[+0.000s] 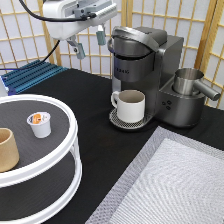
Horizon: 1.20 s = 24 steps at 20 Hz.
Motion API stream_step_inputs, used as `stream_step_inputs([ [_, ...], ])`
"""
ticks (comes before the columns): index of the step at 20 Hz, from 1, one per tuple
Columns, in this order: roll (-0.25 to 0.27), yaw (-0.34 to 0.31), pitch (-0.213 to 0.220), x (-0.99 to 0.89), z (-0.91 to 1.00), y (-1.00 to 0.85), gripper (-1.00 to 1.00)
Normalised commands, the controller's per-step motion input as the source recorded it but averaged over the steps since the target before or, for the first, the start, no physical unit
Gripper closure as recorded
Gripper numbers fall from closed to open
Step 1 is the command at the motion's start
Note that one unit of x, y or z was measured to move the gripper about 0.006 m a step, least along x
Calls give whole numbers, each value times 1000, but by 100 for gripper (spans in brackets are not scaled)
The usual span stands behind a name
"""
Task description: Make coffee
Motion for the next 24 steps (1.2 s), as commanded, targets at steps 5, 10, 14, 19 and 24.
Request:
stream_step_inputs([
  [5, 134, -68, 187, 676, 314, -39, -100],
  [10, 41, -68, 191, 465, 274, 106, -100],
  [14, 0, -45, 168, 270, 468, 254, -100],
  [19, 8, -3, 193, 295, 691, 283, -100],
  [24, 1, 0, 200, 399, 783, 429, -100],
])
